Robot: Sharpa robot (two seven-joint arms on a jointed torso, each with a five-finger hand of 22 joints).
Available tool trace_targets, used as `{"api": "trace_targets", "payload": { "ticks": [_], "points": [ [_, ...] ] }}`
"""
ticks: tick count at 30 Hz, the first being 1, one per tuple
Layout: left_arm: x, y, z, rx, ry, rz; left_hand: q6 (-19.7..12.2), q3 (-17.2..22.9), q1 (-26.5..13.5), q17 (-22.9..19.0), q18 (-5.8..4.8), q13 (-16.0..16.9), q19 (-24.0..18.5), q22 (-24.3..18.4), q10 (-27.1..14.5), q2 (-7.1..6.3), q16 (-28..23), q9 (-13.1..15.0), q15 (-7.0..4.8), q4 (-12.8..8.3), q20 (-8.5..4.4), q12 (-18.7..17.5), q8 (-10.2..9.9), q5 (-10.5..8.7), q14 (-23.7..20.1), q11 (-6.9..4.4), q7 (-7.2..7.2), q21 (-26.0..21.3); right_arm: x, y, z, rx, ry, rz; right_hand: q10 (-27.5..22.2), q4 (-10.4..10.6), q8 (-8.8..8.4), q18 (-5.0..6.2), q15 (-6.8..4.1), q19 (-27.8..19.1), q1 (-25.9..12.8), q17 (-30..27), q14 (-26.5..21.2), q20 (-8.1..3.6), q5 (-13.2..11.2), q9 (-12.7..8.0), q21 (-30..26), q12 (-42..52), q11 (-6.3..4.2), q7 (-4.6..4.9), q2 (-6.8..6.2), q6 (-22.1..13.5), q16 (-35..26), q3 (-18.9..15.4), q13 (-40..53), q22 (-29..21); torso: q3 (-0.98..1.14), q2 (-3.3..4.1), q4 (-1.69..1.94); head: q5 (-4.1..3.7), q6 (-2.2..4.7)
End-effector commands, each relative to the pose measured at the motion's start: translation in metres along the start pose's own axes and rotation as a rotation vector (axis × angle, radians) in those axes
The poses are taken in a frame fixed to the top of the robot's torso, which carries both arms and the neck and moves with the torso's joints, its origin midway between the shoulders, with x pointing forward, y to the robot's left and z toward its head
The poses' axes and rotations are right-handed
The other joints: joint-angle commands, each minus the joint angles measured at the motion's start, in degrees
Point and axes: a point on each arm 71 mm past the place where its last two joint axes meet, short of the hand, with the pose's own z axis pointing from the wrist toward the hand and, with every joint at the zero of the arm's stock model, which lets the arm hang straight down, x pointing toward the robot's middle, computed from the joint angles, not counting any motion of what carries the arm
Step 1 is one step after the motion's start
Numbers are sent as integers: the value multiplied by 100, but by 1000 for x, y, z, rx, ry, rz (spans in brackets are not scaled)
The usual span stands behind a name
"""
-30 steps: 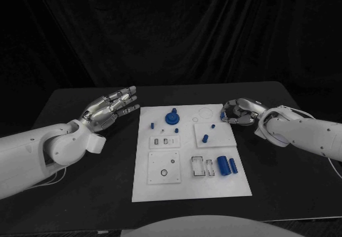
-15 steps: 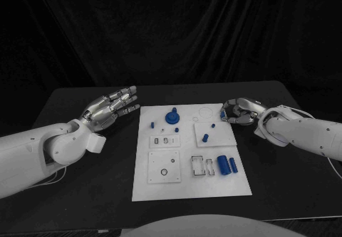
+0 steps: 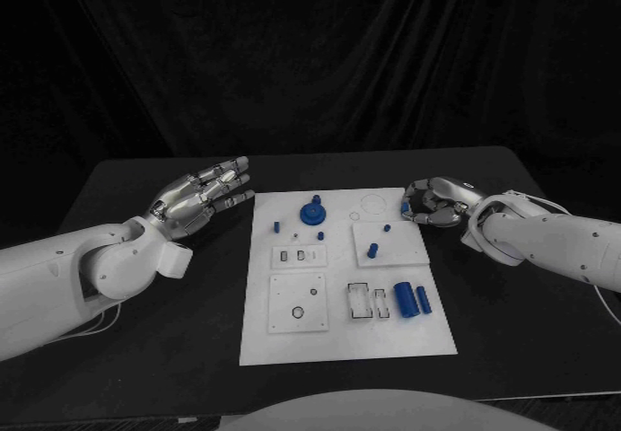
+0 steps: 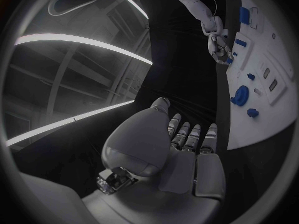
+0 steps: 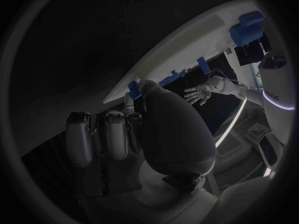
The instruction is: Assemble the parts on the task board
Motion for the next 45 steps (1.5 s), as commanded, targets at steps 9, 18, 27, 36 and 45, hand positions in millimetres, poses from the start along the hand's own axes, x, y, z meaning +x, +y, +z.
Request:
{"api": "trace_targets", "payload": {
  "ticks": [9, 18, 27, 36, 45],
  "points": [
    [1, 0, 0, 6, 11, -10, -46, 43, 41, -2, 99, -5, 4, -1, -18, 5, 20, 1, 26, 6, -11, 32, 12, 32, -18, -14, 13, 6, 0, 3, -4, -17, -30, -12, 597, 3, 37, -27, -17, 577, 46, 1509, 606, -11, 35, 24, -37, 15, -21, 2, 11, 53, 15, 34, 1509, 1484, 0, 2, -1, 30, -23],
    [0, 1, 1, 5, 7, -7, -46, 45, 41, -2, 98, -5, 5, -1, -18, 5, 20, 1, 26, 6, -11, 36, 13, 32, -18, -12, 9, 8, -21, 48, 6, -138, -98, 8, 597, 6, 62, -35, -15, 597, 39, 1509, 606, -12, 73, 31, -11, 15, -17, 13, 1, 81, 15, 37, 1509, 1495, -2, -1, -4, 96, -26],
    [2, 2, 4, 3, 14, -9, -35, 47, 40, -1, 98, -4, 6, 0, -17, 3, 25, 3, 27, 7, -11, 42, 15, 32, -16, -10, 5, 8, -29, 115, 31, -266, -32, 53, 597, 7, 55, -36, -14, 598, 33, 1509, 606, -11, 78, 25, -10, 15, -12, 22, 2, 67, 15, 41, 1509, 1495, -5, -4, -1, 82, 20],
    [3, 3, 6, 4, 22, -12, -43, 50, 40, -1, 99, -4, 4, -1, -19, 1, 24, 2, 29, 8, -11, 39, 15, 32, -17, -7, -1, 7, 9, 160, 52, -339, 155, 3, 597, -26, 35, -44, 7, 617, 65, 1509, 606, -1, 84, 3, 15, 15, 18, 62, 34, 51, 15, 87, 1509, 1506, -1, -4, 9, 156, 40],
    [1, 3, 7, 2, 20, -10, -38, 59, 41, 0, 98, -2, 4, -1, -16, 2, 29, 3, 35, 8, -10, 53, 17, 33, -15, -1, -11, 6, 44, 187, 59, -352, 288, -15, 597, -85, -102, -44, 66, 617, 7, 1509, 606, 51, -35, -103, 15, 15, 76, 113, 43, 218, 15, 126, 1509, 1506, -3, 0, 2, 153, 17]
  ]
}}
